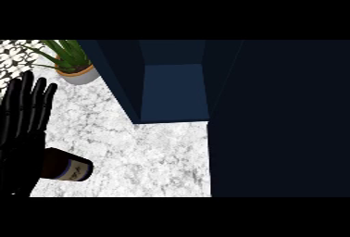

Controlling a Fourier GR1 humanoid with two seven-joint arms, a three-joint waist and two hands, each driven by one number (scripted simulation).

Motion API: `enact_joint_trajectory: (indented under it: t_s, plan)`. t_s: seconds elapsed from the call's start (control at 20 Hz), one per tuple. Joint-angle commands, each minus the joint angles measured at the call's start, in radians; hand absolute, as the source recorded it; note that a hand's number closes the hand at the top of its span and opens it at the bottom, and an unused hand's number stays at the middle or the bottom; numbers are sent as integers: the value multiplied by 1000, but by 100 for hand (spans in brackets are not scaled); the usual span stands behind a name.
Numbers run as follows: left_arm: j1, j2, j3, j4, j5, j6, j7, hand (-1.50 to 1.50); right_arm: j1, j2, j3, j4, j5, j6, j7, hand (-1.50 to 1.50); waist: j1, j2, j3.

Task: Pick up the wine, place it into the cabinet and close the cabinet

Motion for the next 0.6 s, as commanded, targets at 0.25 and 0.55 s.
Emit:
enact_joint_trajectory:
  t_s: [0.25,0.55]
  plan:
    - [252,50,-30,-221,60,-129,-31,-150,245,41,65,-174,2,36,-46,-150,52,14,17]
    - [363,-72,-207,-362,219,-64,219,-150,228,-43,88,-265,-154,130,182,-150,56,13,18]
